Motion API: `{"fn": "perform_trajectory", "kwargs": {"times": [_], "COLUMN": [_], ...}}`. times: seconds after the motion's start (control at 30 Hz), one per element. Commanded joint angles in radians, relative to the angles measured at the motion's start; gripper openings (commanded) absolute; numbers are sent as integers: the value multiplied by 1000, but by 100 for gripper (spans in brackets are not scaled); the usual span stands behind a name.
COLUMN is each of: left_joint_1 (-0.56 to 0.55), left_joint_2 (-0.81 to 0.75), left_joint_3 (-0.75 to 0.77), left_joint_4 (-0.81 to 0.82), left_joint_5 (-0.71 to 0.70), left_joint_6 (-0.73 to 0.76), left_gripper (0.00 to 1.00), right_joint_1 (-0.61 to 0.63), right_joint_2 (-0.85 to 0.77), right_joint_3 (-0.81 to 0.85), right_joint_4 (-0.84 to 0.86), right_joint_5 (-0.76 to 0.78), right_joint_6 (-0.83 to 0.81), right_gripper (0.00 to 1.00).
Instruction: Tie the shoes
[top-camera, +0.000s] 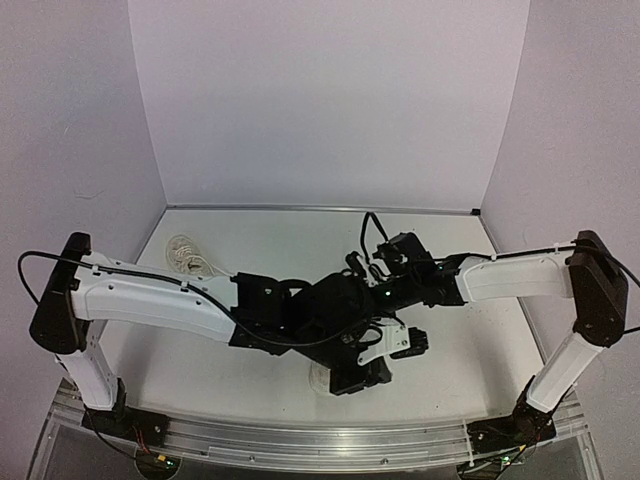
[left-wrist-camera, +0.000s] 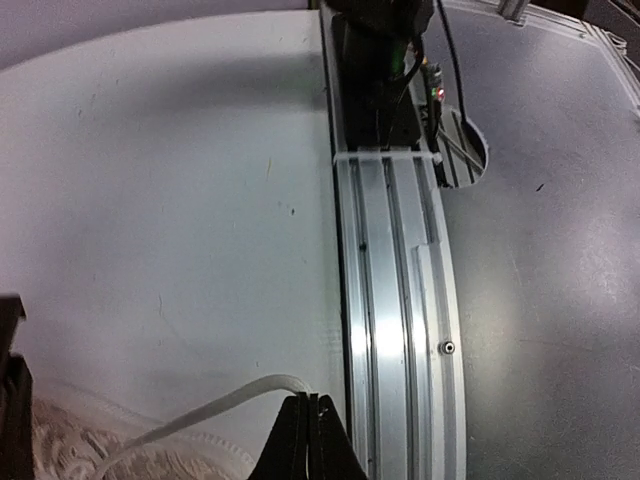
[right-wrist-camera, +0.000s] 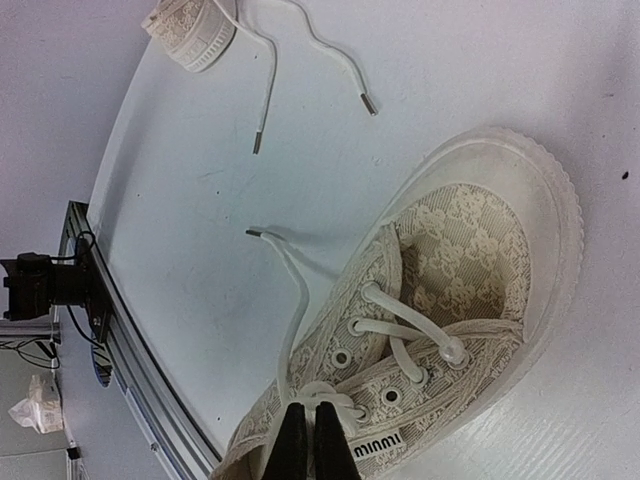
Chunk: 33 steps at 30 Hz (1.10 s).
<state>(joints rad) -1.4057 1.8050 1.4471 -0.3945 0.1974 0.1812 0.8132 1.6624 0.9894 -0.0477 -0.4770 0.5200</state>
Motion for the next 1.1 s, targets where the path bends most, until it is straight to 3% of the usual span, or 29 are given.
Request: {"fn": "perform_trajectory", "kwargs": {"times": [0.0,0.23,0.57,0.73,0.87,1.07], "left_joint_1": [52,113,115,114,116,198], "left_joint_2": [78,95,147,154,92,-110], "left_joint_3": [111,31,5,33,-21,-273], "left_joint_4": [51,188,250,218,242,408], "left_joint_5": [139,157,-3,-67,-76,-61], "left_joint_6": [159,216,252,249,213,44], "left_gripper": [0,0,1,24,32,40], "right_joint_1": [-10,-26,-29,-29,-29,-26], "right_joint_2": [6,5,20,23,27,44], "right_joint_3": [36,33,45,47,50,45], "right_joint_4": [-1,1,5,5,6,35], "right_joint_5": [-16,-33,-52,-59,-65,-95], "right_joint_6": [-38,-51,-56,-55,-54,-39], "right_gripper": [0,0,0,0,0,0]}}
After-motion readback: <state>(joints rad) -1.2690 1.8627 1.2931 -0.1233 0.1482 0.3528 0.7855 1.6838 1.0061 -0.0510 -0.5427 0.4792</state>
